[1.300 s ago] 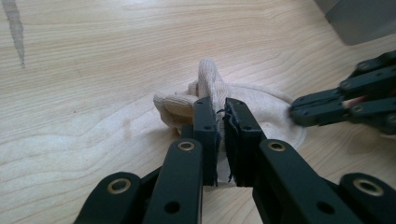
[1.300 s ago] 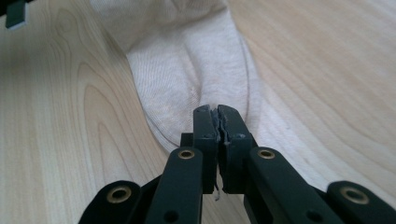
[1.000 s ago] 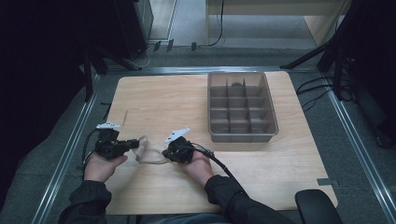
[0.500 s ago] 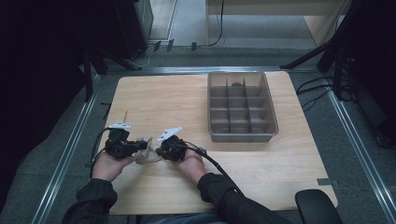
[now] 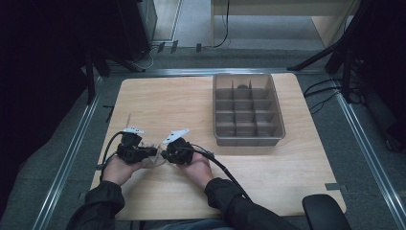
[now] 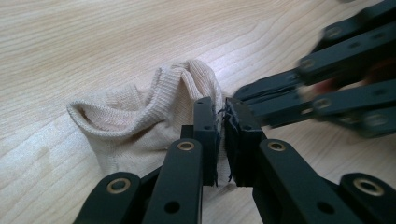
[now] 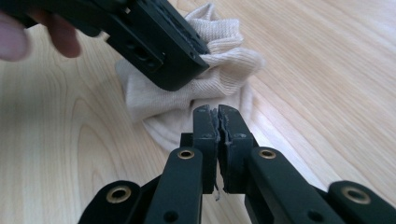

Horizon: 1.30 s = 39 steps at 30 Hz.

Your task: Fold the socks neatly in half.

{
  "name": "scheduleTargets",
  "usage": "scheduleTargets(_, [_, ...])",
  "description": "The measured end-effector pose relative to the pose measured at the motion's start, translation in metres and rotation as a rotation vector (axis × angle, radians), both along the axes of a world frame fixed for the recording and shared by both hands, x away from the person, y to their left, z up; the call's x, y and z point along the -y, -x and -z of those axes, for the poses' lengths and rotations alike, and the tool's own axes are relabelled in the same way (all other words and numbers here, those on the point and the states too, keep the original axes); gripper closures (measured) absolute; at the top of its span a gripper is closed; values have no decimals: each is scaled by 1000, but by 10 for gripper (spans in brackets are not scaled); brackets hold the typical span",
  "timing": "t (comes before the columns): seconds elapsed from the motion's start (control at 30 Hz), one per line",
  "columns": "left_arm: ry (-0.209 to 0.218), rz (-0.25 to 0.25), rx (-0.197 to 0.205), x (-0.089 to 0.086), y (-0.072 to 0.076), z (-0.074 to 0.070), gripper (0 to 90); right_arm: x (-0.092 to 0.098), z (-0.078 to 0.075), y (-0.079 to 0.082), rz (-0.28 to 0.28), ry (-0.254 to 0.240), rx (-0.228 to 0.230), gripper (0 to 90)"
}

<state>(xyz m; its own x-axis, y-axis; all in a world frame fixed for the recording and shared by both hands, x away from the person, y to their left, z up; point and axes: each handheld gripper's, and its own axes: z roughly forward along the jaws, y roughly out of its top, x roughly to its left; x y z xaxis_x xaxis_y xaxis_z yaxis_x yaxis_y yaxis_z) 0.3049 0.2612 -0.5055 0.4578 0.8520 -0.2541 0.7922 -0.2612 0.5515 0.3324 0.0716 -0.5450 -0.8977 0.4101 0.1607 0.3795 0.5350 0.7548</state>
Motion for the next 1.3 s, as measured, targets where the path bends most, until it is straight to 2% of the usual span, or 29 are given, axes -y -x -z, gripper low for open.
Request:
scheduleTargets(0.2, [-15, 7, -12, 3, -5, 7, 826, 18, -4, -1, 17, 31, 7, 852])
scheduleTargets(0.37, [-22, 13, -3, 4, -7, 10, 823, 28, -8, -3, 29, 28, 13, 844])
scheduleTargets(0.53, [-2, 5, -4, 4, -9, 15, 825, 30, -9, -3, 28, 41, 47, 826])
scheduleTargets(0.6, [-5, 12, 5, 4, -10, 16, 826, 30, -9, -4, 31, 35, 36, 827])
scheduleTargets(0.73, [25, 3, 15, 1, -13, 20, 824, 30, -8, -4, 36, 40, 33, 826])
scheduleTargets(0.87, [10, 7, 17, 2, -12, 18, 815, 30, -7, -4, 30, 49, 34, 815])
scheduleTargets(0.97, [34, 1, 2, 0, -12, 17, 791, 32, -8, -6, 36, 43, 30, 797])
scheduleTargets(1.1, [40, 26, 6, 0, -10, 15, 663, 35, -11, -8, 47, 30, 21, 757])
scheduleTargets(1.3, [68, 15, 4, -1, -9, 5, 599, 35, -13, -8, 33, 39, 32, 743])
